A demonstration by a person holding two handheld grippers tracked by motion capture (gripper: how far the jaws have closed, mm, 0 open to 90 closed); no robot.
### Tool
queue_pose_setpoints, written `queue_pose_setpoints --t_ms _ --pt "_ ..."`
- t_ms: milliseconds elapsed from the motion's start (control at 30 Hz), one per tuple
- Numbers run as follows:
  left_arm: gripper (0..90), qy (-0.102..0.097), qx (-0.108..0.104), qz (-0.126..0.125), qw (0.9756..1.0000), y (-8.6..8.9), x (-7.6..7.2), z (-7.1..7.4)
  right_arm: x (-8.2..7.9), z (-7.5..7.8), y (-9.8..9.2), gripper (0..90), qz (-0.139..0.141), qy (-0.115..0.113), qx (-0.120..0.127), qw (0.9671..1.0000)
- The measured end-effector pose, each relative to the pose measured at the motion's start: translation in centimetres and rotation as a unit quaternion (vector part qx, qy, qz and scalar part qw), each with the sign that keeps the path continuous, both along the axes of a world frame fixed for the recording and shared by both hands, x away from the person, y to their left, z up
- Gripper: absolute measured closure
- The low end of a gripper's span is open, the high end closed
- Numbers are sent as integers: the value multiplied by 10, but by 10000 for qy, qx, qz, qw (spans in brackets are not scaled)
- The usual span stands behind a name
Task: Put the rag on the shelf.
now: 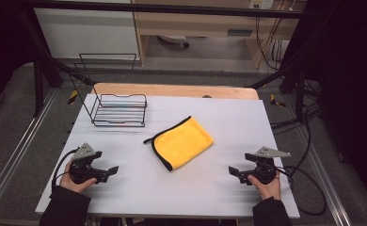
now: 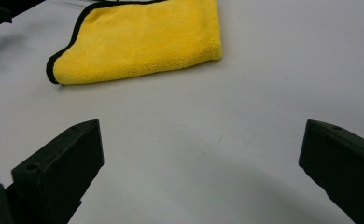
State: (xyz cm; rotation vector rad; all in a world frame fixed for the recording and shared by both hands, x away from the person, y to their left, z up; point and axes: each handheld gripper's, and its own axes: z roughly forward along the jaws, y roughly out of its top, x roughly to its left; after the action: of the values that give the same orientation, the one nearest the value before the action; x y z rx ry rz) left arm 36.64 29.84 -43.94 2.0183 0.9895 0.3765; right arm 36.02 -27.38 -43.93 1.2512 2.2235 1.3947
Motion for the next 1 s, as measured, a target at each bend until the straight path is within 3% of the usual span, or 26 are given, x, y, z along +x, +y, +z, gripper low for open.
queue_pose_setpoints --t_ms 600,1000 --pt "35 -58 30 16 10000 -7 1 4 -1 0 2 5 34 -46 3 10000" --pt "37 -25 38 -68 10000 -32 0 10 -1 0 4 5 12 -17 -69 10000"
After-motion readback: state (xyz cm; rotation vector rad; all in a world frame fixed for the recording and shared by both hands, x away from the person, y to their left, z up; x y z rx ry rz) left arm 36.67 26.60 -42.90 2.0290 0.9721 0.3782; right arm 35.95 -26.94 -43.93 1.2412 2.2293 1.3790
